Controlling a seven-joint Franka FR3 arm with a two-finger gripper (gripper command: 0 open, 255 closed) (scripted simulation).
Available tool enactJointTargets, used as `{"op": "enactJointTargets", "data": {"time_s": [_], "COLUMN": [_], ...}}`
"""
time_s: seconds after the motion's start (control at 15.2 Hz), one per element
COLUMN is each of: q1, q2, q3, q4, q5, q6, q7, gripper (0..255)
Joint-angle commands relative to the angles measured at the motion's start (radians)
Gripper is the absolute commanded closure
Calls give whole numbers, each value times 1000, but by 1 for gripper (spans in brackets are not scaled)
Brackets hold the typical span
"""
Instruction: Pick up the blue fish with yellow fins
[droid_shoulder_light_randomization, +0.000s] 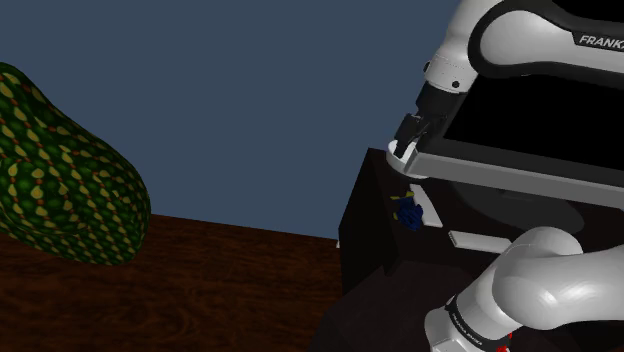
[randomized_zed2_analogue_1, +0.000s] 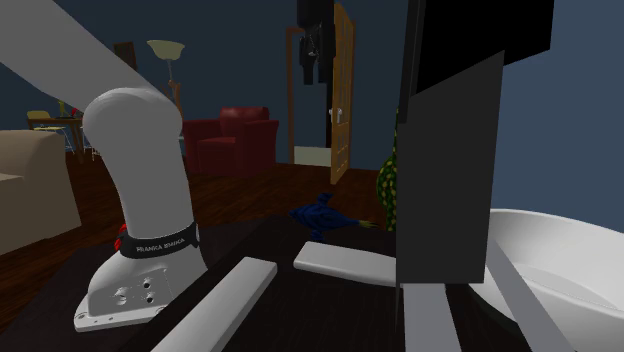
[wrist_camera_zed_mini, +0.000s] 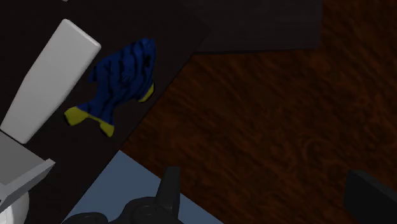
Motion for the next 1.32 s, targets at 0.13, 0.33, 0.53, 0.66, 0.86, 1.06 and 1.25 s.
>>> {"op": "enactJointTargets", "data": {"time_s": [0.13, 0.33, 0.53, 0.66, 0.86, 1.06, 1.25], "q1": [-18, -48, -82, -108, -148, -190, -223], "q2": [-26, -57, -77, -82, -77, -52, -15], "q3": [-30, -77, -127, -163, -220, -282, -338], "q4": [-68, -163, -250, -304, -377, -440, -484], "q5": [-11, -29, -51, -67, -92, -118, -139], "q6": [48, 122, 200, 254, 340, 435, 520], "q7": [-19, -49, -81, -104, -141, -183, -222], "gripper": [0, 0, 0, 0, 0, 0, 0]}}
